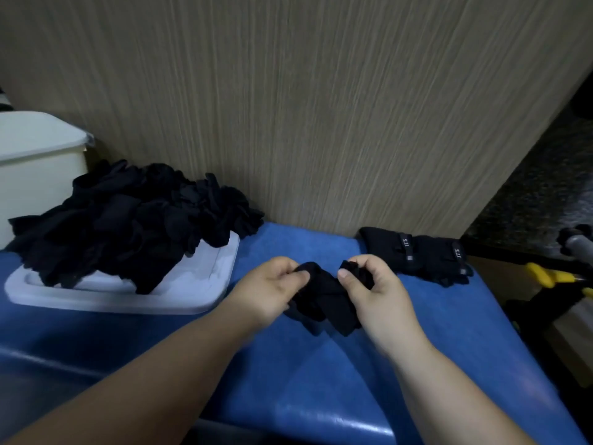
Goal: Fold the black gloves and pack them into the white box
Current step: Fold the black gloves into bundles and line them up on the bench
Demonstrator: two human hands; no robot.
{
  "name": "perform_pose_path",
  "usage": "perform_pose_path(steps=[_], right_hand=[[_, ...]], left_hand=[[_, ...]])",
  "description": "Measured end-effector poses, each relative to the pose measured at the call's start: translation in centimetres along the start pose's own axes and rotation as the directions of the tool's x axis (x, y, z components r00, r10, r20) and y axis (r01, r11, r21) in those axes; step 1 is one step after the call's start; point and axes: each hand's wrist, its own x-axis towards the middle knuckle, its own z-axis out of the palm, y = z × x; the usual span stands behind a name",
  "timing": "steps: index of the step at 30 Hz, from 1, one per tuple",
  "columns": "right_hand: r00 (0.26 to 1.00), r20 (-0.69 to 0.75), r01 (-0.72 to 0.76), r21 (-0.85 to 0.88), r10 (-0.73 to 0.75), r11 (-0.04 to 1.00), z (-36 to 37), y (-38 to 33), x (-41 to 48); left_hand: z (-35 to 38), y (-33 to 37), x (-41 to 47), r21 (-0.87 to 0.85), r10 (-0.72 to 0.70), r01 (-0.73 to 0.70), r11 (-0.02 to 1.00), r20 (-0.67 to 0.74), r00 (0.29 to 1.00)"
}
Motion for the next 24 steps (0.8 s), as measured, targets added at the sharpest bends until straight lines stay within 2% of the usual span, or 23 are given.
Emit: perform_pose_path(steps=[4,8,11,13,16,18,21,24], right_hand=[[0.999,-0.023,0.037,0.037,-0.036,0.999,-0.5,-0.2,-0.1],[0.995,-0.077,0.070,0.030,-0.067,0.997,-0.8,-0.1,-0.3],[0.996,-0.075,0.040,0.000,-0.040,0.999,-1.0,0.1,-0.3],[1.000,-0.024,0.001,-0.008,-0.002,1.000,-1.0,0.1,-0.3],[0.988,0.133,-0.076,-0.012,0.077,0.997,-1.1,0.1,-0.3],[0.975,0.190,-0.144,0.119,0.120,0.983,-1.2,0.1,-0.3],[0.964,0.246,-0.185,0.332,0.104,0.925,-1.6,-0.2,0.0],[0.929,0.362,-0.191,0.304,0.072,0.933,-1.5,-0.5,-0.4]], left_hand=[[-0.1,0.2,0.1,-0.337,-0.095,0.094,0.937,0.012,0.995],[-0.3,0.6,0.4,-0.655,-0.102,0.121,0.746,0.067,0.993],[-0.8,0.7,0.4,-0.767,-0.040,0.074,0.638,0.062,0.997],[-1.0,0.8,0.4,-0.784,0.006,0.045,0.620,0.061,0.998],[-1.1,0.8,0.5,-0.739,0.047,0.020,0.673,0.070,0.996],[-1.0,0.7,0.3,-0.680,0.078,0.019,0.733,0.111,0.991],[-0.8,0.5,-0.2,-0.602,0.115,0.036,0.798,0.210,0.971],[-0.4,0.3,-0.3,-0.583,0.147,0.049,0.811,0.284,0.947]])
